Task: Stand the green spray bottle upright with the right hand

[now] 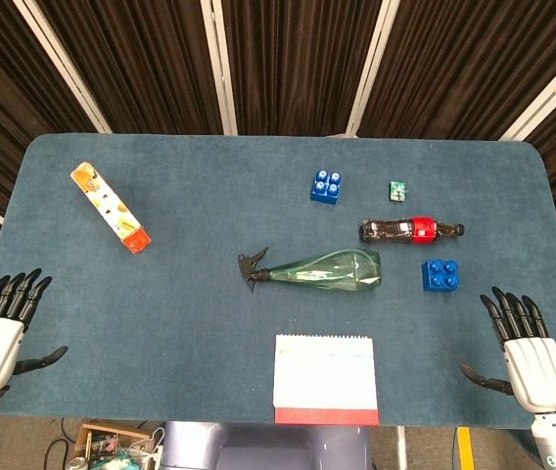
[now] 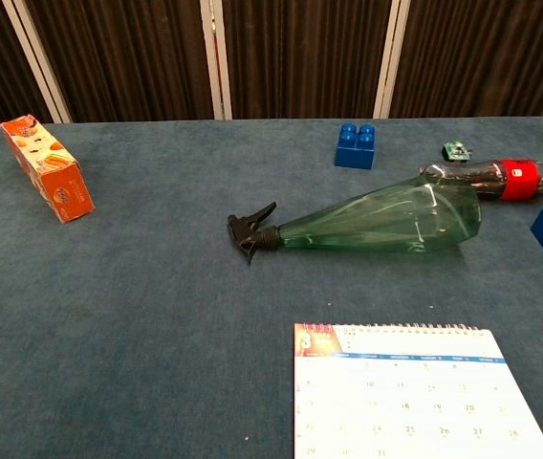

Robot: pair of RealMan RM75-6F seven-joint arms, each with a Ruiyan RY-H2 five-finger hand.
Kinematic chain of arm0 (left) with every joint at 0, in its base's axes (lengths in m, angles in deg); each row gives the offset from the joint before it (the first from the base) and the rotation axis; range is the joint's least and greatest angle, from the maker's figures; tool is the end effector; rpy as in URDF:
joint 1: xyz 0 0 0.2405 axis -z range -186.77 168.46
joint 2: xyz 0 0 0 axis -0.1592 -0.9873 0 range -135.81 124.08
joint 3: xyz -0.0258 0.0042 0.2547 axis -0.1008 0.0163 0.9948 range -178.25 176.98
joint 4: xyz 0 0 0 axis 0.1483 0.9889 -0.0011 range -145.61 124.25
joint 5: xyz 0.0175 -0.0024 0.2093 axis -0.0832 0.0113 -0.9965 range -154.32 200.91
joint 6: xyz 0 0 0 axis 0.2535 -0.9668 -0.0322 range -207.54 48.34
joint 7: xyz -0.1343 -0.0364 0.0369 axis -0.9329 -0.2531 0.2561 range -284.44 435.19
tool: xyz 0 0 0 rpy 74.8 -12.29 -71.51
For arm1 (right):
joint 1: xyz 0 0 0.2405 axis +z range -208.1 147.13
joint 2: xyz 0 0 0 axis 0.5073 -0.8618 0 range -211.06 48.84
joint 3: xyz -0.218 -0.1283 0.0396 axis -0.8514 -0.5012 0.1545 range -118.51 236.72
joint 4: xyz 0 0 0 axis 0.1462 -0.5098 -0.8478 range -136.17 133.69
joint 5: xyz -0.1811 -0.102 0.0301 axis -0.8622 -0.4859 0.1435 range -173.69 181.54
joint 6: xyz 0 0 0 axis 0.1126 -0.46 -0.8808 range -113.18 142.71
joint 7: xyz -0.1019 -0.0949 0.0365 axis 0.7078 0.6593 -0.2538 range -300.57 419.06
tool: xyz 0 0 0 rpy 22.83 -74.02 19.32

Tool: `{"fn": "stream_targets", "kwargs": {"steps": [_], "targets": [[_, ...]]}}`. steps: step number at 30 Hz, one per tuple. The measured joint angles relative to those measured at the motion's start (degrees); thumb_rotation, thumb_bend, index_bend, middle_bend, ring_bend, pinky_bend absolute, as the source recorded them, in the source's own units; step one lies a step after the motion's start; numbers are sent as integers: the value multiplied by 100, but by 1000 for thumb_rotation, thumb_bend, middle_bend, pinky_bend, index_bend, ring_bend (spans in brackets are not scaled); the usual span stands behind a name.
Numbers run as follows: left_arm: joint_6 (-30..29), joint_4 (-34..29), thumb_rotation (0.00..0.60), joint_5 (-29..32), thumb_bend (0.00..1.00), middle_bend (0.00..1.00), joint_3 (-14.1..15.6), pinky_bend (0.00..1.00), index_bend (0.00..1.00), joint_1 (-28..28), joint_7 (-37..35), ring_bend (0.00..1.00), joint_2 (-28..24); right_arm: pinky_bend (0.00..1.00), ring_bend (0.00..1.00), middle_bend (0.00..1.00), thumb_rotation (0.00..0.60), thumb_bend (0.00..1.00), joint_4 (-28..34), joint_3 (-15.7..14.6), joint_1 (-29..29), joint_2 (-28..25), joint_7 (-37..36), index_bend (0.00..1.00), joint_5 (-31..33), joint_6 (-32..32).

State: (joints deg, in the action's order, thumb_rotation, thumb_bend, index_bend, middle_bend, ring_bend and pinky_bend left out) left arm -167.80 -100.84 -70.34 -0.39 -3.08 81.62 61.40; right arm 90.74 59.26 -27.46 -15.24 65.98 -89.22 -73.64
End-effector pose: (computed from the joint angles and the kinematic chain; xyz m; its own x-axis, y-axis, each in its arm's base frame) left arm -0.2934 0.1748 0.1373 0.4839 -0.0229 0.8748 0.8621 -0.1592 -0.4810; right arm -0.2987 -0.1602 0.1443 0.4844 0.0071 0.8748 -0.8698 -0.1036 0.4824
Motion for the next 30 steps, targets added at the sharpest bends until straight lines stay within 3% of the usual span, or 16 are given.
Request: {"fn": "stream_targets", "kwargs": {"steps": [15,23,30], "targets": [[-201,-87,600,-97,44,0,-12,0,0,-62,35,0,-26,0,0,0,600,111,-77,103,13,186,231,0,-64,-151],[-44,-90,600,-78,44,0,9,0,0,-18,-41,0,-75,0,0,0,600,111,64,199,193,553,1633,0,-496,-161],[-12,-79,600,-23,44,0,-4,0,0,-7,-133,0,-109,0,0,0,600,111,711,376,645,921,3090,1,-415,728]]}}
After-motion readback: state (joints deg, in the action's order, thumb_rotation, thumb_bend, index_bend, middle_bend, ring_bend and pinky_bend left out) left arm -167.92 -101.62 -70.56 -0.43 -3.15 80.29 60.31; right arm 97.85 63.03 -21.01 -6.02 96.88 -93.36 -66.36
